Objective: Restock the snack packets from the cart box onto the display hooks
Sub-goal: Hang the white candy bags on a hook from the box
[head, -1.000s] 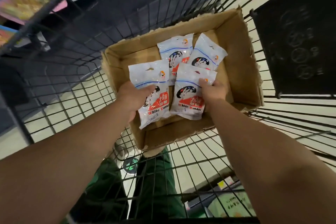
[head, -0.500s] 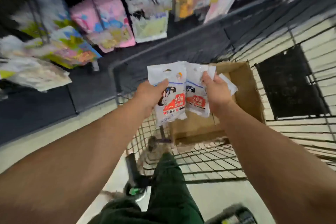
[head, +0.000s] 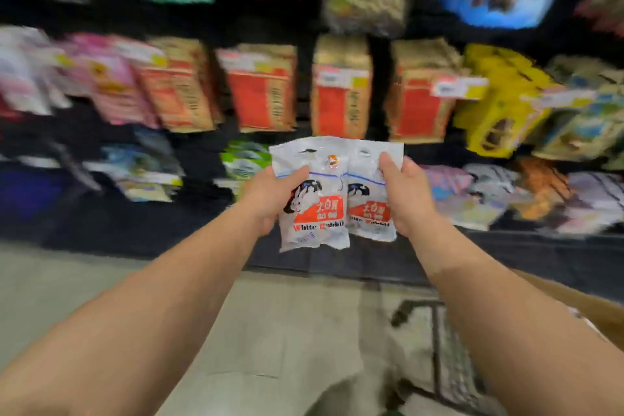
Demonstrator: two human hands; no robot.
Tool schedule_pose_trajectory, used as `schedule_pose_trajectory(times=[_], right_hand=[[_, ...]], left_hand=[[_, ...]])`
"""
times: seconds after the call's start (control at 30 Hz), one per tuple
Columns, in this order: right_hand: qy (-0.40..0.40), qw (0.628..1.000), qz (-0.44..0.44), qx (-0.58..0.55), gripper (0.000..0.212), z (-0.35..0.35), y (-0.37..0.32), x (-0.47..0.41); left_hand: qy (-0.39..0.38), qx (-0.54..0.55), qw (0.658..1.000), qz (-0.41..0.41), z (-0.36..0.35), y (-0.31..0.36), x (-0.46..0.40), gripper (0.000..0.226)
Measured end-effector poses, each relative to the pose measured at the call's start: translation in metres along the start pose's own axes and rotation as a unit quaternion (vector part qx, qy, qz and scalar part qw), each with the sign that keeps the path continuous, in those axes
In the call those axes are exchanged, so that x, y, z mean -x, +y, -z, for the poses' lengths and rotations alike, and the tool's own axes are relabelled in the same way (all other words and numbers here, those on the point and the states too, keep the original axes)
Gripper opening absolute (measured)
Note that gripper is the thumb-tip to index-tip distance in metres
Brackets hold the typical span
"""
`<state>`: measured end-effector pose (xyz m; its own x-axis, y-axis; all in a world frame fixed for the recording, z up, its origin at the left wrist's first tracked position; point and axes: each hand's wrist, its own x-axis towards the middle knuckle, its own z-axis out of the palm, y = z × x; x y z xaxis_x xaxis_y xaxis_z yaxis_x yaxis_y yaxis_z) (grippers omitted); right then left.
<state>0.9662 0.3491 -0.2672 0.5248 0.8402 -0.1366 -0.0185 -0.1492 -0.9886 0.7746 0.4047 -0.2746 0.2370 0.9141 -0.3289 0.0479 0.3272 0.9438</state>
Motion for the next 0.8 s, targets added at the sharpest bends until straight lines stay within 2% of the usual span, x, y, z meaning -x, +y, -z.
schedule_pose_trajectory(times=[0.2, 0.33, 0.43, 0.57, 0.8], right_hand=[[-0.157, 0.987, 0.045, 0.006, 0.017, -0.187, -0.036, 0.033], [-0.247, 0.968, 0.043, 0.004, 0.018, -0.283, -0.049, 0.05], [-0.298, 0.954, 0.036, -0.002, 0.017, -0.348, -0.052, 0.055], [-0.352, 0.935, 0.036, 0.009, 0.015, -0.434, -0.055, 0.045], [-0.382, 0.924, 0.03, 0.004, 0.005, -0.565, -0.071, -0.005]], left_hand=[[0.144, 0.092, 0.985, -0.039, 0.181, 0.028, 0.042, 0.009], [0.227, 0.144, 0.963, -0.033, 0.268, 0.026, 0.059, 0.022], [0.284, 0.179, 0.942, -0.031, 0.321, 0.026, 0.06, 0.021], [0.329, 0.2, 0.922, -0.03, 0.385, 0.034, 0.037, 0.016], [0.374, 0.21, 0.903, -0.017, 0.482, 0.072, -0.036, 0.017]])
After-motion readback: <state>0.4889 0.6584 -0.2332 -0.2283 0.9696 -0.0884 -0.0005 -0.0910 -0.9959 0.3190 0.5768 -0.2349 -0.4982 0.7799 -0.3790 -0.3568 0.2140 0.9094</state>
